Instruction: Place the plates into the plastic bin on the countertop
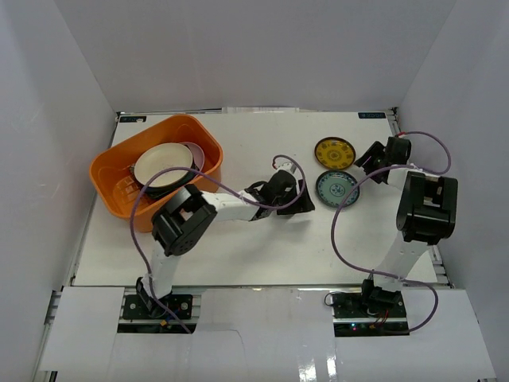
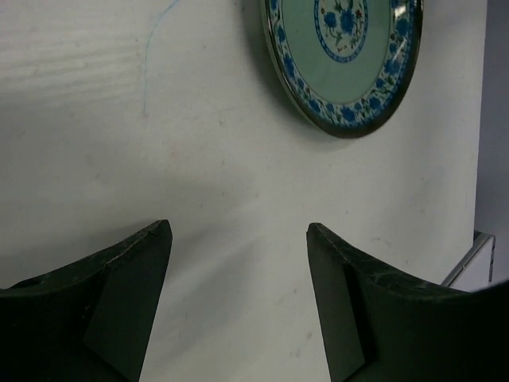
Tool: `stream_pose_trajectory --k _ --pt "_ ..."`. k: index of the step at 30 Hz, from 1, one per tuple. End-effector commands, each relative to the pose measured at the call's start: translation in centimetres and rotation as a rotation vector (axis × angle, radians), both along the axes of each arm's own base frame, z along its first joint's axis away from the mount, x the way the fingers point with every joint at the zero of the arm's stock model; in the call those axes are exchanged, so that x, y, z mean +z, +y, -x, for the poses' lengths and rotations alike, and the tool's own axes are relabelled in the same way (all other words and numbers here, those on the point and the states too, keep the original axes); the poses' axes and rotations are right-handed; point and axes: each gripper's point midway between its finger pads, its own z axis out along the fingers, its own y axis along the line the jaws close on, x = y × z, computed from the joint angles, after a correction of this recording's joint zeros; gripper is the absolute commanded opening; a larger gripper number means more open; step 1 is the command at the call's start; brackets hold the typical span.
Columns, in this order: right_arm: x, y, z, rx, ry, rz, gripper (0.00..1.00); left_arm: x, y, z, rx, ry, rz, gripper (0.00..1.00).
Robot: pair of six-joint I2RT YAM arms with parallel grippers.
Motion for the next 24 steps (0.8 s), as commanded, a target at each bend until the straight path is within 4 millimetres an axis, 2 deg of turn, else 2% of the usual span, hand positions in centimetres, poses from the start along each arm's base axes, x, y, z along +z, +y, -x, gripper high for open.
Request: stream_pose_trajectory --k 1,2,3,4,5,6,7,8,9,10,11,12,13,14,16,17,18,19,20,21,23,24 --pt "0.0 0.8 -2.8 0.074 -0.054 -0.031 0.65 0.2 -3.8 -1.8 -0.007 -0.008 0.088 0.79" --pt "-0.3 1.1 -3.3 0.084 -0.062 -0.057 0.65 1.0 -5.0 -2.8 -0.009 -0.019 0.105 0.79" --pt "-1.3 1.1 -3.8 0.088 -0.054 -0.08 0.65 0.2 -5.4 -3.3 0.0 -0.016 0.095 0.79" --pt "-1.7 1.6 -4.1 0.103 -0.054 -0.104 0.65 -2.1 -5.7 -3.7 0.006 0.01 0.069 0.79" --pt "-1.9 1.6 -4.5 0.102 -0.055 -0.117 0.64 -1.5 -6.5 -4.7 0.011 -0.002 0.088 0.79" --pt "-1.8 1.7 -5.1 0.107 -0.067 -0.127 0.61 -2.0 -6.7 -5.1 0.02 0.0 0.084 0.79" --pt "-2.6 1.9 -5.3 0.108 -0.057 -0.143 0.59 -2.5 -6.8 -5.6 0.03 0.005 0.077 0.79" --pt "-3.0 2.0 -5.4 0.109 -0.051 -0.154 0.56 -4.5 -6.6 -5.8 0.036 0.032 0.048 0.79" --pt "-3.2 2.0 -5.7 0.107 -0.049 -0.161 0.48 -3.9 -7.3 -6.6 0.039 0.021 0.058 0.79" --pt "-3.7 2.1 -6.0 0.107 -0.044 -0.169 0.44 -4.5 -7.3 -7.1 0.045 0.025 0.041 0.77" --pt "-3.9 2.2 -6.1 0.109 -0.042 -0.177 0.37 -6.9 -6.8 -7.0 0.05 0.057 -0.021 0.75" --pt "-4.0 2.2 -6.2 0.102 -0.041 -0.187 0.23 -6.2 -7.6 -7.6 0.046 0.042 -0.01 0.73" --pt "-4.1 2.1 -6.3 0.099 -0.042 -0.189 0.16 -6.6 -7.4 -8.3 0.07 0.029 -0.032 0.69" --pt "-3.8 1.8 -6.4 0.086 -0.049 -0.181 0.1 -7.3 -7.2 -8.3 0.072 0.037 -0.051 0.57" --pt "-2.1 1.6 -6.6 0.071 -0.101 -0.183 0.08 -8.1 -7.0 -8.6 0.082 0.029 -0.073 0.38" --pt "-1.0 1.4 -6.6 0.062 -0.132 -0.187 0.08 -8.4 -6.7 -8.6 0.089 0.029 -0.086 0.18" --pt "0.0 0.9 -6.6 0.044 -0.158 -0.192 0.08 -8.5 -6.4 -8.8 0.096 0.019 -0.098 0.08" --pt "2.9 0.6 -6.7 0.032 -0.22 -0.197 0.08 -8.2 -6.2 -8.9 0.104 0.012 -0.104 0.0" --pt "3.9 0.3 -6.4 0.014 -0.241 -0.197 0.08 -8.1 -5.9 -9.1 0.112 0.004 -0.113 0.0" --pt "7.2 0.1 -6.2 0.01 -0.306 -0.185 0.08 -7.4 -5.8 -9.2 0.113 -0.007 -0.108 0.0" --pt "9.9 0.0 -5.6 0.001 -0.356 -0.179 0.08 -4.8 -5.5 -9.1 0.112 -0.046 -0.075 0.0" --pt "13.1 0.0 -5.0 0.005 -0.414 -0.165 0.08 -3.4 -5.3 -8.9 0.106 -0.062 -0.057 0.0"
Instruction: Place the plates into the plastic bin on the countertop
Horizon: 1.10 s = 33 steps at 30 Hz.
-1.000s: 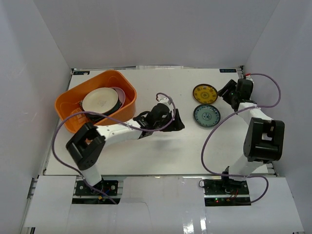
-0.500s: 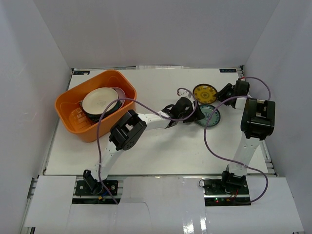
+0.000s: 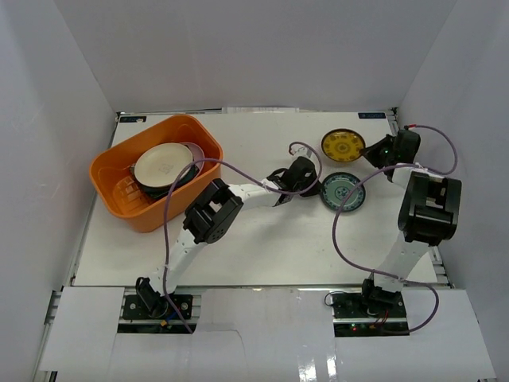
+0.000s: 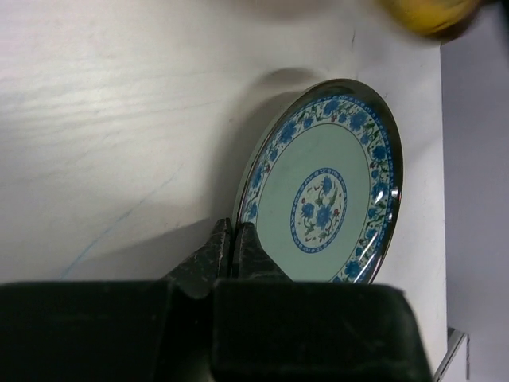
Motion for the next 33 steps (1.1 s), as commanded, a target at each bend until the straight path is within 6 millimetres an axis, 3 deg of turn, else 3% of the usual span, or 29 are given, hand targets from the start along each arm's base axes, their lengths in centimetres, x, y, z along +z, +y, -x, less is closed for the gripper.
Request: stream_pose_trajectory --k 1,2,3,4,5,6,7,8,9,10,11,13,14,15,16,17,19,21,22,23,25,27,28,30,31,32,33 --pt "13.2 -0.9 -0.8 -0.04 -0.307 0.036 0.08 4.6 3.6 0.7 0.015 -0.074 -0.086 0.0" --pt "14.3 -0.7 -0.2 -0.034 -0.318 0.045 0.08 5.2 4.8 1.5 0.015 -0.092 -0.081 0.0" --pt "17.1 -0.3 0.6 -0.024 -0.368 0.057 0.08 7.3 5.6 1.9 0.017 -0.117 -0.061 0.0" --pt "18.2 0.1 1.0 -0.007 -0.382 0.057 0.08 9.6 6.7 2.4 0.013 -0.154 -0.054 0.0" --pt "18.9 1.6 1.7 0.039 -0.382 0.049 0.08 14.0 9.7 3.0 0.058 -0.191 -0.032 0.0" --pt "21.1 2.8 2.5 0.068 -0.42 0.059 0.08 15.5 11.6 3.4 0.07 -0.185 -0.03 0.0" --pt "21.9 3.6 2.9 0.079 -0.428 0.071 0.08 17.0 13.5 3.5 0.083 -0.172 -0.003 0.0" --pt "22.8 6.5 3.4 0.13 -0.442 0.074 0.08 21.8 17.9 3.1 0.14 -0.213 0.053 0.0" --pt "24.3 8.1 4.2 0.155 -0.468 0.079 0.08 21.2 20.9 3.5 0.185 -0.205 0.02 0.0" --pt "25.0 9.3 4.4 0.161 -0.479 0.084 0.08 22.5 23.6 3.7 0.244 -0.234 0.001 0.0" --pt "25.7 13.5 5.3 0.239 -0.493 0.068 0.08 24.7 28.2 4.7 0.32 -0.27 -0.027 0.0" --pt "27.7 16.5 5.9 0.26 -0.518 0.055 0.08 26.6 34.1 4.8 0.441 -0.301 -0.051 0.0" --pt "28.2 19.3 6.6 0.309 -0.524 0.036 0.08 27.9 36.9 6.3 0.477 -0.322 -0.07 0.0" --pt "28.7 20.8 6.9 0.323 -0.528 0.015 0.08 28.1 38.7 6.7 0.505 -0.326 -0.09 0.0" --pt "30.3 22.0 7.1 0.329 -0.552 0.004 0.08 27.5 41.9 6.6 0.574 -0.304 -0.134 0.0" --pt "30.6 24.5 7.9 0.371 -0.557 -0.01 0.08 27.7 43.7 7.0 0.602 -0.319 -0.159 0.0" --pt "31.9 28.2 9.4 0.419 -0.58 -0.039 0.08 26.1 47.5 6.9 0.669 -0.274 -0.191 0.0" --pt "31.6 30.6 9.6 0.43 -0.575 -0.051 0.08 23.9 49.7 6.6 0.711 -0.236 -0.223 0.0" --pt "32.4 33.0 10.9 0.474 -0.588 -0.066 0.08 23.3 52.2 6.1 0.779 -0.224 -0.234 0.0" --pt "31.3 34.5 10.6 0.492 -0.564 -0.056 0.08 22.4 53.5 5.7 0.804 -0.203 -0.233 0.0" --pt "30.9 38.1 12.0 0.554 -0.558 -0.05 0.08 20.1 55.4 4.7 0.847 -0.132 -0.236 0.0" --pt "30.1 41.1 11.9 0.587 -0.542 -0.036 0.08 18.8 55.6 4.2 0.842 -0.087 -0.206 0.0" --pt "29.8 43.0 12.8 0.61 -0.539 -0.028 0.08 17.7 56.2 3.9 0.86 -0.059 -0.201 0.0" --pt "28.4 45.7 12.3 0.636 -0.517 0.012 0.08 16.5 57.1 3.8 0.892 -0.03 -0.219 0.0" --pt "28.0 47.2 12.9 0.659 -0.511 0.015 0.08 16.0 57.5 3.8 0.903 -0.021 -0.227 0.0" --pt "25.8 48.5 12.5 0.671 -0.48 0.034 0.08 14.8 57.7 3.9 0.911 0.005 -0.238 0.0" --pt "26.3 49.4 12.4 0.675 -0.494 0.023 0.08 14.2 58.5 3.9 0.946 0.014 -0.262 0.05"
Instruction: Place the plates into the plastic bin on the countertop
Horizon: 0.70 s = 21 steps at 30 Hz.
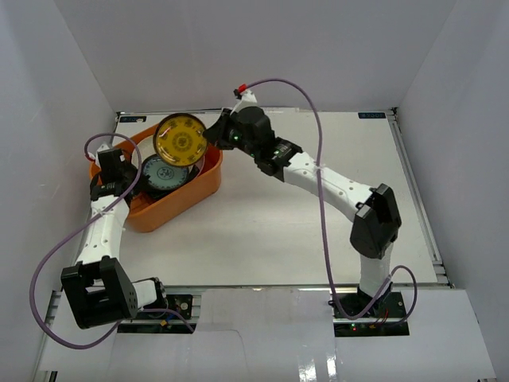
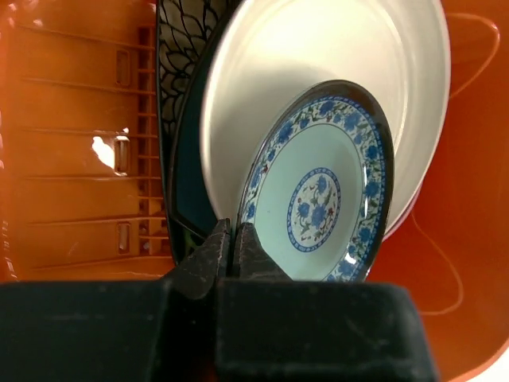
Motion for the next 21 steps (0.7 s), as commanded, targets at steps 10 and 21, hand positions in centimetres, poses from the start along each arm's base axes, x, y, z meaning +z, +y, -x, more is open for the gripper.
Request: stream_pose_trajectory --k 10,21 --pt "-4.4 7.0 -2.6 0.001 0.012 0.061 0.08 9.7 1.5 1.8 0.145 -0.323 0.004 0.98" --pt "-9.1 10.0 -1.9 0.07 0.086 0.132 0.65 21.6 -3.9 5.4 -0.138 -0.611 0.0 0.98"
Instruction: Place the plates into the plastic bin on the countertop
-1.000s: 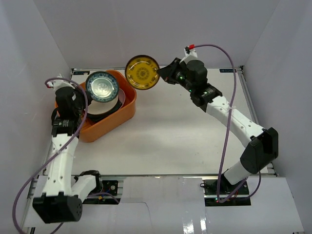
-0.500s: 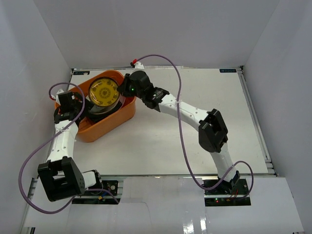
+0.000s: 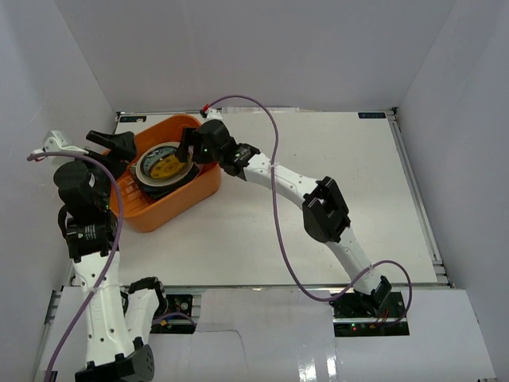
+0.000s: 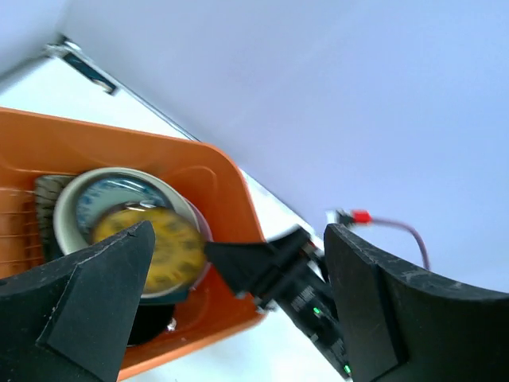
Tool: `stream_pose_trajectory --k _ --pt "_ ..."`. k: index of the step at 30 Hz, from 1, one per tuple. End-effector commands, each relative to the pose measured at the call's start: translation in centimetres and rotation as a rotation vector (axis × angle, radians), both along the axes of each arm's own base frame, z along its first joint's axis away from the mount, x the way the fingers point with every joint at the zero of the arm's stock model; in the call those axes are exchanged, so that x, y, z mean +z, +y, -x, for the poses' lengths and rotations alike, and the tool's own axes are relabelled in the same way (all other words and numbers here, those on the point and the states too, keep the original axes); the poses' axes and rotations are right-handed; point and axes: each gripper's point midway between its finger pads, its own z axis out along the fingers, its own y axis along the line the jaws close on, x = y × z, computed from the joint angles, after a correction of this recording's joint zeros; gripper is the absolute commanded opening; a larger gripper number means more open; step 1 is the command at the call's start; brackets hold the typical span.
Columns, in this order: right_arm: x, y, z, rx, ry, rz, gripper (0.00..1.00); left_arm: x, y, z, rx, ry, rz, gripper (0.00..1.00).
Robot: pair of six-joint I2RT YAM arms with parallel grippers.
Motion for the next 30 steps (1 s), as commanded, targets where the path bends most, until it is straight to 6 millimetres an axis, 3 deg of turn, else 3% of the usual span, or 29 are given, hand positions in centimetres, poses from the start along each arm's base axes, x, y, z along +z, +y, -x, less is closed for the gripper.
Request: stream_pose_trajectory --k 1,2,3,4,6,7,8,9,10,11,12,13,14,15,17,18,20,21,22,25,28,29,30 --pt "5.0 0.5 0.6 0.032 -0.063 -0.059 0.92 -1.1 -3.7 -0.2 -0.22 0.044 -0.007 0.98" --pt "5.5 0.1 0.8 0.036 -0.08 -0.048 0.9 -1.0 -5.1 0.1 -0.304 0.04 -0.005 0.98" --pt "8.7 -1.0 1.0 0.02 -0.124 -0.075 0.9 -1.1 -5.7 0.3 -0.342 0.042 -0.009 0.98" --pt "10.4 -1.5 1.4 0.021 -0.151 -0.082 0.9 -1.2 -6.3 0.5 -0.376 0.04 -0.009 0.98" --pt "12.2 -3.3 1.8 0.013 -0.204 -0.06 0.9 -0.7 -7.7 1.2 -0.455 0.023 -0.011 0.98" --pt "16.6 -5.2 3.1 0.011 -0.26 -0.101 0.9 -0.7 -8.1 1.5 -0.478 0.017 -0.012 0.98" --pt "14.9 -6.3 3.6 0.015 -0.269 -0.046 0.9 -0.2 -9.2 2.1 -0.54 -0.01 -0.024 0.98" --pt "19.3 -9.2 5.4 0.003 -0.333 -0.088 0.9 -0.2 -9.8 2.5 -0.58 -0.018 -0.025 0.98" --pt "19.9 -11.0 6.4 -0.005 -0.356 -0.08 0.9 -0.2 -10.4 2.9 -0.615 -0.024 -0.027 0.98" --pt "19.6 -12.7 7.3 -0.016 -0.373 -0.065 0.9 -0.3 -11.0 3.5 -0.651 -0.034 -0.03 0.98" --pt "14.9 -14.4 8.4 0.006 -0.364 0.018 0.9 0.1 -11.9 4.2 -0.705 -0.064 -0.039 0.98" --pt "18.6 -17.9 10.9 -0.007 -0.441 -0.052 0.9 0.2 -12.3 4.7 -0.721 -0.078 -0.037 0.98" --pt "17.5 -19.6 12.0 -0.01 -0.453 -0.038 0.9 0.8 -13.0 5.5 -0.75 -0.114 -0.054 0.98" --pt "15.2 -23.0 14.3 -0.007 -0.456 -0.011 0.9 0.9 -13.8 6.1 -0.797 -0.126 -0.058 0.98" --pt "12.7 -26.6 15.9 -0.05 -0.443 0.026 0.9 0.9 -15.7 7.2 -0.889 -0.144 -0.084 0.98" --pt "10.2 -29.5 17.6 -0.076 -0.406 0.046 0.9 0.8 -16.5 7.8 -0.926 -0.151 -0.1 0.98" --pt "8.5 -32.6 18.3 -0.145 -0.395 0.07 0.9 0.6 -17.8 8.8 -0.991 -0.161 -0.124 0.98" --pt "9.0 -34.4 19.2 -0.177 -0.417 0.038 0.9 0.3 -19.0 10.0 -1.059 -0.174 -0.151 0.98" --pt "6.8 -35.4 19.4 -0.197 -0.391 0.075 0.9 0.0 -19.3 10.5 -1.078 -0.178 -0.158 0.98" --pt "6.6 -37.6 19.5 -0.268 -0.415 0.064 0.9 -1.2 -19.8 11.9 -1.115 -0.189 -0.191 0.98" --pt "8.5 -38.1 19.2 -0.295 -0.443 0.074 0.9 -1.6 -19.8 12.4 -1.106 -0.19 -0.175 0.98" --pt "11.1 -38.5 19.3 -0.298 -0.478 0.067 0.9 -1.1 -19.8 12.6 -1.11 -0.199 -0.172 0.98" --pt "12.0 -38.3 19.0 -0.299 -0.482 0.087 0.9 -0.3 -19.8 12.7 -1.104 -0.214 -0.176 0.98"
